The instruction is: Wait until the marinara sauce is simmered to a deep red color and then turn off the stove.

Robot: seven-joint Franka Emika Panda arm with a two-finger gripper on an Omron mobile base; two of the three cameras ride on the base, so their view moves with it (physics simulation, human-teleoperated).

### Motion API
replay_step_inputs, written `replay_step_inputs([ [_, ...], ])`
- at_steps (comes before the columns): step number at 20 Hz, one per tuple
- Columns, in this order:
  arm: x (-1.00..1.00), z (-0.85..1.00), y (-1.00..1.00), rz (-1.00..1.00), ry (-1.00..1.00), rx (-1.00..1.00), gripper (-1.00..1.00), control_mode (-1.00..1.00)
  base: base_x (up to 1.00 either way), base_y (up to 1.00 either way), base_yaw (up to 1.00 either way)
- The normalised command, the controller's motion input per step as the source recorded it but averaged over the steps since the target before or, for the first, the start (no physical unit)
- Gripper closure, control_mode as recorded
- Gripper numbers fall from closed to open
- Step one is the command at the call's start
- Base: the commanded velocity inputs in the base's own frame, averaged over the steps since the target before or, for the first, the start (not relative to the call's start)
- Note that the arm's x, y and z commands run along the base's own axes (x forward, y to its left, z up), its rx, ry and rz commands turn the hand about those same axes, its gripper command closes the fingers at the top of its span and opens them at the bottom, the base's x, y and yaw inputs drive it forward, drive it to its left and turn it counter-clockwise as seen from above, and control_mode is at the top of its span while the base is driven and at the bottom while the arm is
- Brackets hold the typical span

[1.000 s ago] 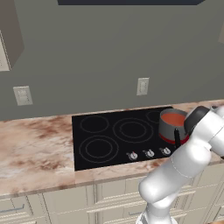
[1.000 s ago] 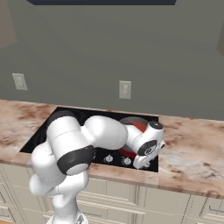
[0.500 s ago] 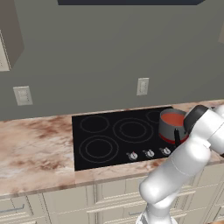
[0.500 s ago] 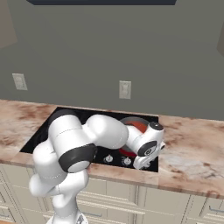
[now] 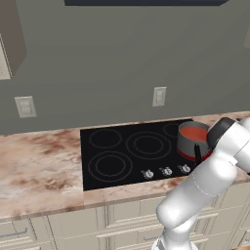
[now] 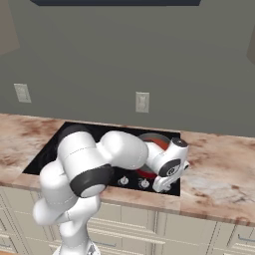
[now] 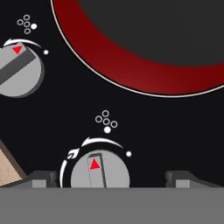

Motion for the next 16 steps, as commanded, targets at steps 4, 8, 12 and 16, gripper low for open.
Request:
replay_step_inputs([
  [4,0.0,0.0,0.0,0.0,0.0,0.0,-1.0,-1.0,0.0,0.0,0.0],
  [8,0.0,0.0,0.0,0.0,0.0,0.0,-1.0,-1.0,0.0,0.0,0.0],
  [12,0.0,0.0,0.0,0.0,0.0,0.0,-1.0,-1.0,0.0,0.0,0.0],
  [16,0.0,0.0,0.0,0.0,0.0,0.0,-1.0,-1.0,0.0,0.0,0.0],
])
